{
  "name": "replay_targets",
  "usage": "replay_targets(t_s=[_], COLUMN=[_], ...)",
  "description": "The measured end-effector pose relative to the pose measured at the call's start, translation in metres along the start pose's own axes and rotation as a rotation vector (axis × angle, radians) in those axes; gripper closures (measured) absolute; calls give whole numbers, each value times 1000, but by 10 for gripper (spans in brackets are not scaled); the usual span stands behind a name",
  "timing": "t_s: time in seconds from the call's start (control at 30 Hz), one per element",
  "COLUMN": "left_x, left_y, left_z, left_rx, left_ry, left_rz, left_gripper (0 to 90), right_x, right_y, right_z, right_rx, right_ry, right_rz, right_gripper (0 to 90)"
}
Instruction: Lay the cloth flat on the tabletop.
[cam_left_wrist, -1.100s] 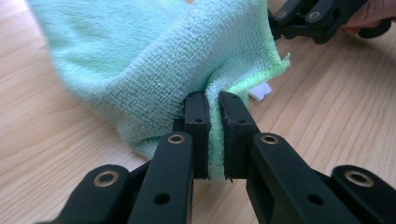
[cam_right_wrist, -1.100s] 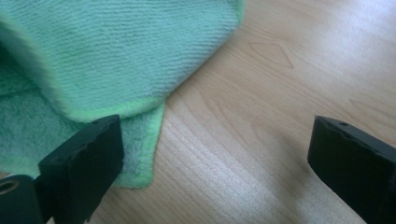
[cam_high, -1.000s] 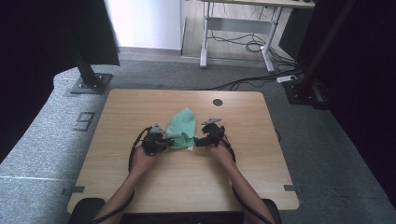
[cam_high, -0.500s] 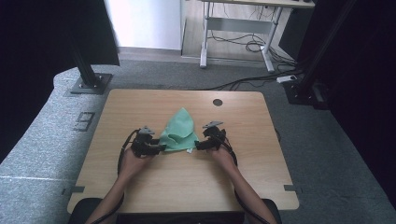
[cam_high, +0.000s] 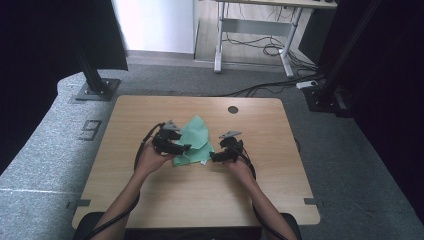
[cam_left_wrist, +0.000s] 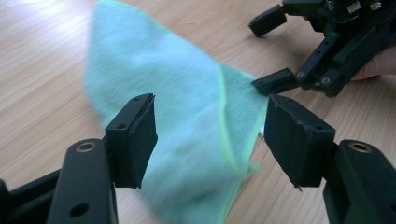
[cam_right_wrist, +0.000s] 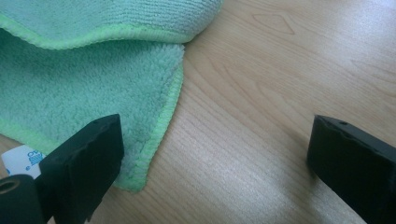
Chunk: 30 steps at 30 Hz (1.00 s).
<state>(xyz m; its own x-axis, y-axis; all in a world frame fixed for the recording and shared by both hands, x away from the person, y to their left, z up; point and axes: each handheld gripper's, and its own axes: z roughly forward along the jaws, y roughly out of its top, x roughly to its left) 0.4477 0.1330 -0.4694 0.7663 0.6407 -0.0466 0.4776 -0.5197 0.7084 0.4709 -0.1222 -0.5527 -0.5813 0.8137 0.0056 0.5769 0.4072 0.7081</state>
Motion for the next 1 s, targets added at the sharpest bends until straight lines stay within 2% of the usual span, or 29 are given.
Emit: replay_targets(t_s=[0.03,0.07,0.1,0.17,0.2,0.23,0.27,0.3,0.33,0.37,0.4,0.43,0.47,0.5,0.53,0.57,0.6,0.63,0.67,0.77,0.8,0.83,0.87,0.93,1.0], left_x=[0,-6,-6,-10,-14,-14,-16,-16,-16,-16,-11,-11,-2,-2,9,9,20,20,29,36,44,44,50,53,60], left_y=[0,7,7,9,9,9,6,6,4,3,1,1,0,0,-1,-1,-5,-5,-10,-17,-28,-28,-40,-46,-60], left_z=[0,15,15,27,38,38,47,47,50,50,46,46,38,38,26,26,15,15,5,-2,-8,-8,-12,-14,-16], left_rx=[0,40,40,83,125,125,182,182,199,202,184,184,153,153,119,119,85,85,69,68,70,70,80,92,107], left_ry=[0,3,3,18,40,40,54,54,78,100,148,148,177,177,214,214,238,238,248,270,281,281,291,295,295], left_rz=[0,28,28,55,84,84,111,111,126,132,123,123,90,90,49,49,5,5,-37,-61,-98,-98,-124,-135,-168], left_gripper=[345,352,367,384,446,476,609,675,675,773,829,840,845,845,844,844,843,842,837,827,821,817,814,804,780], right_x=[0,0,0,-1,-2,-2,-3,-3,-3,-4,-4,-4,-5,-5,-5,-5,-6,-6,-6,-7,-7,-7,-7,-8,-8], right_y=[0,-1,-1,-3,-4,-4,-5,-5,-6,-6,-7,-8,-8,-9,-9,-9,-10,-11,-11,-12,-13,-14,-15,-16,-19], right_z=[0,-1,-1,-2,-3,-3,-4,-4,-5,-5,-6,-7,-7,-8,-8,-8,-10,-10,-11,-13,-14,-15,-16,-17,-21], right_rx=[0,-2,-2,-4,-7,-7,-6,-6,-6,-6,-5,-5,-5,-4,-2,-2,0,3,3,10,11,12,15,19,26], right_ry=[0,0,0,1,2,2,3,3,4,3,4,4,3,3,3,3,2,2,1,1,1,-1,1,0,0], right_rz=[0,0,0,-1,-4,-4,-4,-4,-5,-6,-6,-4,-3,-4,-2,-2,-2,-1,-1,0,-1,-1,2,-1,0], right_gripper=[39,39,39,38,38,38,36,36,36,35,33,33,32,32,31,31,30,30,30,29,29,29,29,29,30])
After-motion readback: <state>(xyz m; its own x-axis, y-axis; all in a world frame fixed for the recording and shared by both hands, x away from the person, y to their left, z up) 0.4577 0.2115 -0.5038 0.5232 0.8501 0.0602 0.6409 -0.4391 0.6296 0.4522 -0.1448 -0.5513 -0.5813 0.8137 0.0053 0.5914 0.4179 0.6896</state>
